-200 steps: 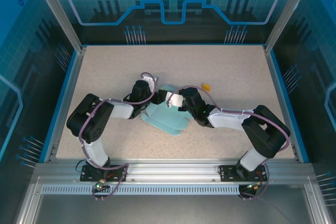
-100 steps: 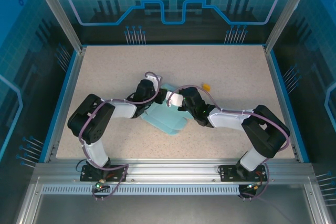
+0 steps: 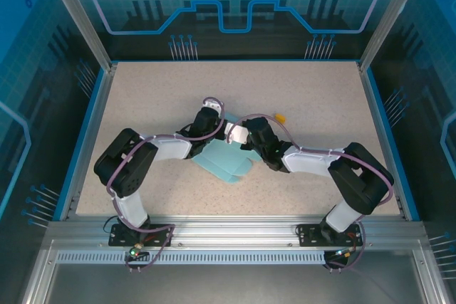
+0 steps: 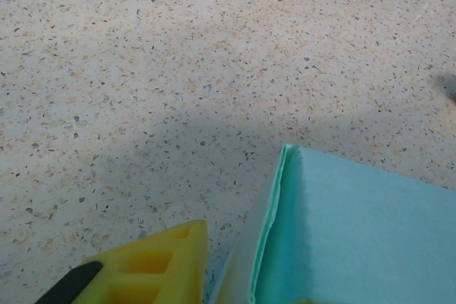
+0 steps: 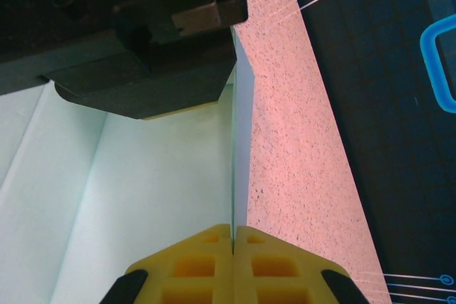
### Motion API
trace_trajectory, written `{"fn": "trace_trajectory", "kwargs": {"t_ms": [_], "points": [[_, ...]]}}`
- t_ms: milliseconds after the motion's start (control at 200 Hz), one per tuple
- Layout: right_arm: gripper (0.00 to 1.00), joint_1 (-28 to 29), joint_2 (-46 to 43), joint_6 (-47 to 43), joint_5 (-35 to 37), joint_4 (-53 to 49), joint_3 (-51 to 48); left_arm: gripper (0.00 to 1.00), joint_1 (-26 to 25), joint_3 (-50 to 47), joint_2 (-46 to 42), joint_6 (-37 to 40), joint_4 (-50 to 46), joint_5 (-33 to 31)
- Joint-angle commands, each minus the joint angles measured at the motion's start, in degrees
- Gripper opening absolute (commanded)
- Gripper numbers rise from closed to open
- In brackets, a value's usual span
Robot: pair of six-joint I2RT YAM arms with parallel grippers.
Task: Fold the paper box
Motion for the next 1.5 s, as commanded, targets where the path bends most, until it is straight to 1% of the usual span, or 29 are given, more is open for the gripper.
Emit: {"fn": "trace_trajectory", "kwargs": {"t_ms": [0, 135, 235, 360, 555, 790, 981, 1321, 1496], "points": [[0.0, 0.9, -2.9, 1.3, -1.3, -5.7, -0.8, 0.31, 4.7, -0.7, 1.0, -0.6, 1.0, -10.3], [0.0, 0.3, -2.9, 2.4, 0.0, -5.4, 0.1, 0.38, 4.6, -1.9, 0.6, 0.6, 2.6, -3.3], [0.0, 0.0, -2.8, 3.1, 0.5, -5.4, 0.5, 0.44, 4.7, -3.5, -0.1, 2.1, 3.9, 0.3], [0.0, -0.4, -2.6, 3.4, 0.8, -5.7, 1.1, 0.5, 4.6, -5.2, -1.0, 3.4, 4.6, 2.7], [0.0, -0.6, -2.2, 3.2, 1.2, -5.8, 1.6, 0.59, 4.6, -7.9, -2.1, 3.6, 5.7, 5.9], [0.0, -0.8, -2.5, 2.9, 1.9, -5.6, 2.0, 0.66, 4.6, -9.5, -2.8, 2.6, 5.8, 8.5], [0.0, -1.0, -3.1, 2.9, 2.2, -5.6, 2.0, 0.69, 4.6, -10.7, -3.3, 2.4, 5.1, 8.9], [0.0, -1.1, -4.0, 2.9, 2.3, -5.7, 1.7, 0.67, 4.6, -9.1, -1.0, 2.8, 2.1, 8.2], [0.0, -1.1, -4.7, 3.4, 2.1, -5.7, 1.8, 0.71, 4.6, -9.3, -0.7, 2.5, 2.1, 9.6]]}}
